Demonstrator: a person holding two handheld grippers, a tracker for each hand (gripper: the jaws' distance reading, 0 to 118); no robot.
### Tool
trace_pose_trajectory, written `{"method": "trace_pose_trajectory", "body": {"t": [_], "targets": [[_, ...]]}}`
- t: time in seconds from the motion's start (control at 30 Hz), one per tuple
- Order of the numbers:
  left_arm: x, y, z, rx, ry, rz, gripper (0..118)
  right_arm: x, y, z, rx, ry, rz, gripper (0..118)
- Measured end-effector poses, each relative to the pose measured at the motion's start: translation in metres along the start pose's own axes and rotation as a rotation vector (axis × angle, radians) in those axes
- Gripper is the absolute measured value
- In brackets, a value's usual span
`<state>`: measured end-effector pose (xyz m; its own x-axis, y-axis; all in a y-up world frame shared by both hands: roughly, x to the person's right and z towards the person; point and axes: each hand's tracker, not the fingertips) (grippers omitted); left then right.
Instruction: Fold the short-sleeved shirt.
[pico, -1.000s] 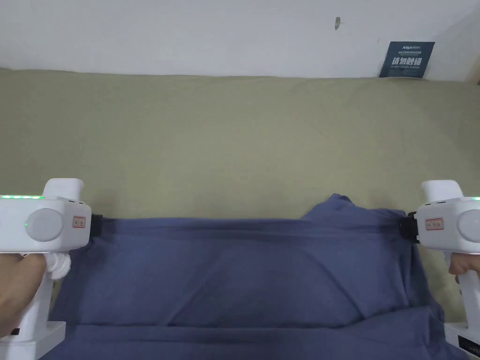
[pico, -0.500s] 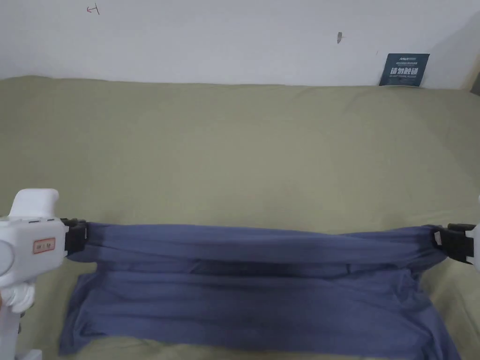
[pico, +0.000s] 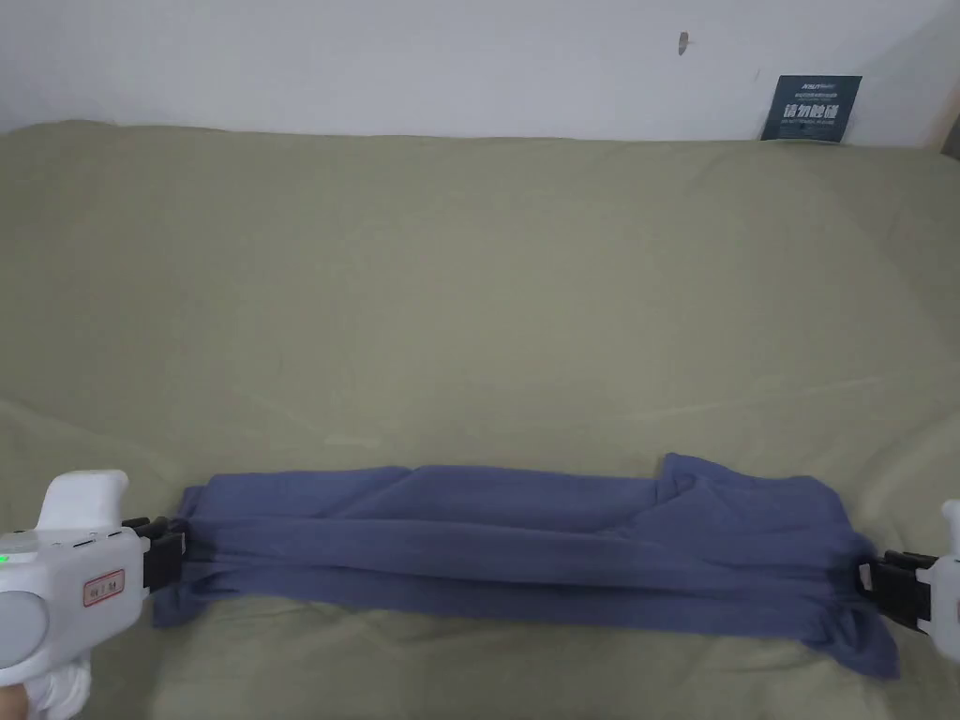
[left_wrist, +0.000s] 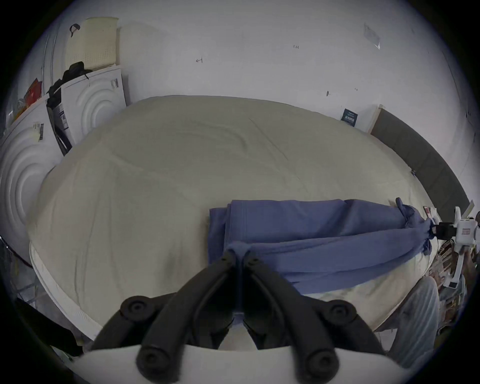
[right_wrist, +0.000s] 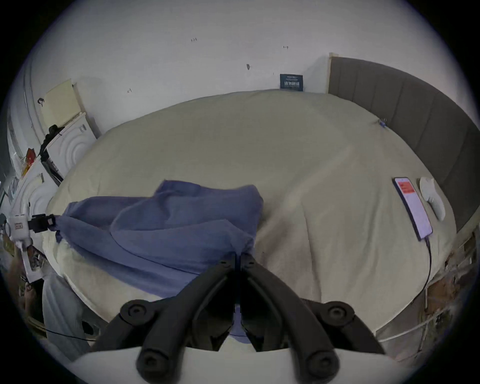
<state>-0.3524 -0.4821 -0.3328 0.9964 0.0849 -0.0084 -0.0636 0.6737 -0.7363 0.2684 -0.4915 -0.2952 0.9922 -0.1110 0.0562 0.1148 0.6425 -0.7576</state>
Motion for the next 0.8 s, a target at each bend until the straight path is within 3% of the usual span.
{"method": "trace_pose_trajectory", "body": {"t": [0.03, 0.1, 0.13, 0.17, 0.2, 0.23, 0.27, 0.33, 0.43, 0.47, 0.5, 0.53, 0.57, 0.8], "targets": [[0.004, 0.0, 0.004, -0.001, -0.001, 0.001, 7, -0.001, -0.001, 0.001, -0.001, -0.001, -0.001, 3], [0.005, 0.003, 0.007, 0.002, 0.002, -0.004, 21, -0.002, -0.001, 0.004, 0.002, -0.005, 0.001, 8], [0.007, 0.005, 0.009, -0.001, 0.005, -0.01, 21, -0.005, 0.0, 0.006, 0.005, -0.014, 0.004, 8], [0.01, 0.005, 0.01, -0.003, 0.013, -0.018, 67, -0.008, 0.002, 0.008, 0.015, -0.038, 0.013, 36], [0.013, 0.006, 0.011, -0.01, 0.031, -0.026, 104, -0.012, 0.003, 0.01, 0.019, -0.072, 0.032, 80], [0.018, 0.008, 0.013, -0.007, 0.082, -0.046, 118, -0.015, 0.003, 0.011, 0.026, -0.085, 0.041, 116], [0.023, 0.01, 0.019, 0.044, 0.099, -0.057, 118, -0.017, 0.006, 0.018, 0.182, -0.061, 0.077, 112], [0.037, 0.012, 0.028, 0.056, 0.109, -0.064, 115, -0.018, 0.011, 0.011, 0.095, -0.069, 0.042, 105], [0.055, 0.017, 0.042, 0.131, 0.1, -0.054, 104, -0.043, 0.017, 0.018, 0.164, -0.042, 0.065, 101], [0.065, 0.019, 0.047, 0.154, 0.104, -0.064, 75, -0.061, 0.021, 0.028, 0.199, -0.03, 0.089, 84], [0.072, 0.02, 0.05, 0.192, 0.092, -0.088, 33, -0.072, 0.022, 0.031, 0.241, -0.033, 0.095, 52], [0.081, 0.02, 0.05, 0.223, 0.113, -0.123, 1, -0.088, 0.022, 0.033, 0.3, -0.036, 0.089, 6], [0.086, 0.017, 0.05, 0.257, 0.129, -0.139, 1, -0.101, 0.02, 0.031, 0.325, -0.051, 0.1, 0], [0.083, 0.021, 0.048, 0.315, 0.063, -0.033, 1, -0.179, 0.024, 0.027, 0.524, -0.096, 0.137, 0]]}}
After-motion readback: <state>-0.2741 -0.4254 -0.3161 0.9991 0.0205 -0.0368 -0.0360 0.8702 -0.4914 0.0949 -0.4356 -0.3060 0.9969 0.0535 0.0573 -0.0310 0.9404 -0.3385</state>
